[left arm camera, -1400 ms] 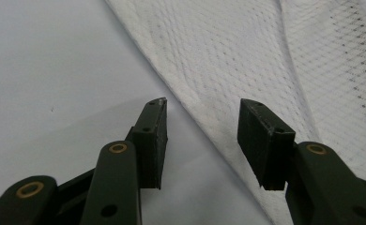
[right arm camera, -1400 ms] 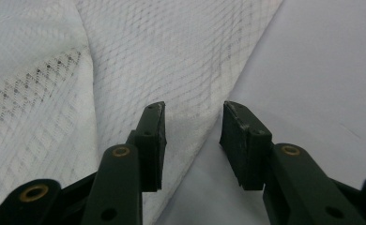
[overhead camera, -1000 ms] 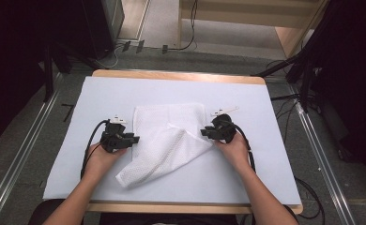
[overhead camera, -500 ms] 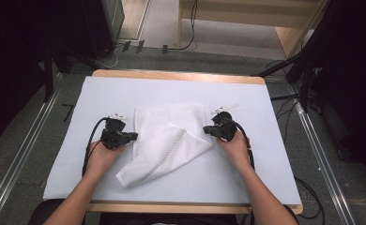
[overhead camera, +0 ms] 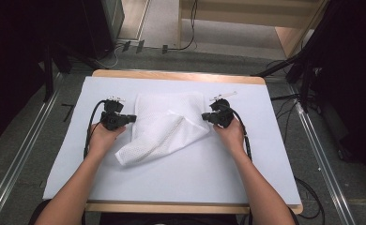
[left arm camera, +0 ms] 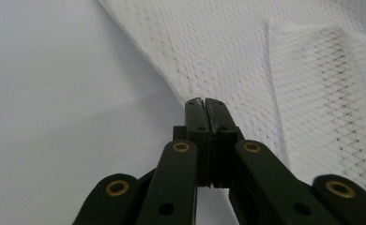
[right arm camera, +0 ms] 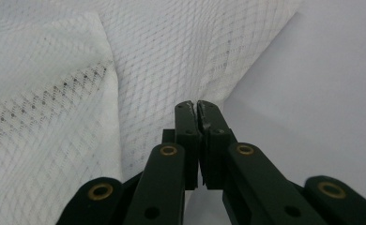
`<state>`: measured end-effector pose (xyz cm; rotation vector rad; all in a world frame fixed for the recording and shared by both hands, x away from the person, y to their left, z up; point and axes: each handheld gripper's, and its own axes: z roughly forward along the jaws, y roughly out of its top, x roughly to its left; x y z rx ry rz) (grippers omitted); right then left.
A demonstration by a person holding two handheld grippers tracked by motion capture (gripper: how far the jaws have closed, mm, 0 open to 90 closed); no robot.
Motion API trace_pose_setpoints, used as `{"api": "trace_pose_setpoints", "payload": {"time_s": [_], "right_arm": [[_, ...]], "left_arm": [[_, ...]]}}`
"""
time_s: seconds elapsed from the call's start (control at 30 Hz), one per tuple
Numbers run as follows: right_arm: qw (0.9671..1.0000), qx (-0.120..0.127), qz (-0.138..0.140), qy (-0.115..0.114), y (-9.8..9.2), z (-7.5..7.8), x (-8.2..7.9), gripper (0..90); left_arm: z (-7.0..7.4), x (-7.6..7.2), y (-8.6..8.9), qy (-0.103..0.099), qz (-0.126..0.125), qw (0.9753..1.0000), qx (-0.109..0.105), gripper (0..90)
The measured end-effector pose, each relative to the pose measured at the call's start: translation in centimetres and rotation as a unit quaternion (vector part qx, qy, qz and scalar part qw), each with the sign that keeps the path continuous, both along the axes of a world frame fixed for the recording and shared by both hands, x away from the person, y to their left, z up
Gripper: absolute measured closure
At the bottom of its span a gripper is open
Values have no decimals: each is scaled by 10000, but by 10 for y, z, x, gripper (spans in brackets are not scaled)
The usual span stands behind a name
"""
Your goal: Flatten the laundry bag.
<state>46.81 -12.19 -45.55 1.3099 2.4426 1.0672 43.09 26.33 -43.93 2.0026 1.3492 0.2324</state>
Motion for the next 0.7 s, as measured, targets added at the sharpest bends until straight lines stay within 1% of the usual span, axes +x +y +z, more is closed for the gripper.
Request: {"api": "trace_pose_setpoints", "payload": {"time_s": [0.03, 0.07, 0.13, 0.23, 0.27, 0.3, 0.33, 0.4, 0.43, 0.47, 0.53, 0.6, 0.67, 0.7], "right_arm": [[10000, -1, -13, 6, 1, 0, 4, 888], [10000, -15, -34, -19, 1, -1, 7, 888], [10000, 4, -85, -24, 0, -2, 10, 888], [9998, 16, -133, 133, -2, -6, 11, 868], [9997, 34, -128, 182, -3, -7, 10, 845], [9997, 55, -131, 193, -4, -7, 10, 819], [9997, 96, -142, 184, -4, -6, 10, 790], [9998, 110, -132, 78, -4, -1, 7, 756], [9999, 96, -102, -17, -4, 1, 6, 736], [9998, 145, -90, -78, -2, 4, 5, 724], [9996, 190, 42, -198, 2, 9, 2, 694], [9994, 224, 168, -199, 9, 13, -1, 687], [9989, 234, 278, -282, 16, 15, -4, 685], [9986, 226, 342, -342, 19, 15, -4, 684]], "left_arm": [[-1, 4, 0, -2, -22, 10000, 53, 900], [-1, 7, 0, -25, 2, 10000, 13, 900], [-3, 12, 1, -63, 19, 9999, -131, 900], [-5, 14, 2, -4, 48, 9998, -206, 889], [-5, 13, 3, -10, 45, 9997, -219, 869], [-4, 13, 3, -18, 11, 9996, -282, 841], [-3, 12, 3, -31, -2, 9996, -295, 805], [1, 8, 2, -106, -89, 9996, -231, 758], [4, 6, 2, -112, -131, 9997, -182, 729], [6, 4, 2, -119, -172, 9996, -190, 701], [12, -1, 3, -165, -216, 9994, -214, 643], [16, -6, 4, -123, -247, 9994, -230, 607], [18, -11, 5, -129, -245, 9993, -238, 564], [18, -14, 5, -139, -246, 9992, -267, 558]]}}
